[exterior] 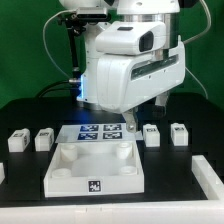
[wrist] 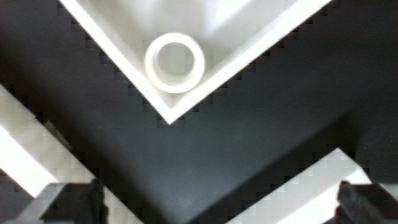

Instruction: Assemble one leg

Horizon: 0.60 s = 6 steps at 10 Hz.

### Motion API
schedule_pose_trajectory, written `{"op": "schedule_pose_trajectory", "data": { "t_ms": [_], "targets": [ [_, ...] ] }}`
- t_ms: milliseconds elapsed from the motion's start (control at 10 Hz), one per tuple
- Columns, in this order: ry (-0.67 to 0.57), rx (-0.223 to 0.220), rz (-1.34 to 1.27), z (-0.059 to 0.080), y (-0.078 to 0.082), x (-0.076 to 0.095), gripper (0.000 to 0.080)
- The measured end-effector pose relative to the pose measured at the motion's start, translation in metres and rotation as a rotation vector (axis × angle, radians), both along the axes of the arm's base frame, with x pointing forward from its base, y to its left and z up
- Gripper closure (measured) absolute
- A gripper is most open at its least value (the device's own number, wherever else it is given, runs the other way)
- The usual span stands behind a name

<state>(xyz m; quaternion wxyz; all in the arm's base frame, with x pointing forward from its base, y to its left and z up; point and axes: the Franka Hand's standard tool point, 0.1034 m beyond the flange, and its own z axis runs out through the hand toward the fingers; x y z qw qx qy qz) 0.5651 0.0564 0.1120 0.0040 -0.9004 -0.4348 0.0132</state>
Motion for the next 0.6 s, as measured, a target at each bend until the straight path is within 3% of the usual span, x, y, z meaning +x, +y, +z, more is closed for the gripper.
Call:
{"op": "schedule_pose_trajectory", "data": {
  "t_ms": [600],
  "targets": [
    [0.001, 0.000, 0.000, -0.0003, 0.0000, -0.0001, 0.0150]
  ]
}}
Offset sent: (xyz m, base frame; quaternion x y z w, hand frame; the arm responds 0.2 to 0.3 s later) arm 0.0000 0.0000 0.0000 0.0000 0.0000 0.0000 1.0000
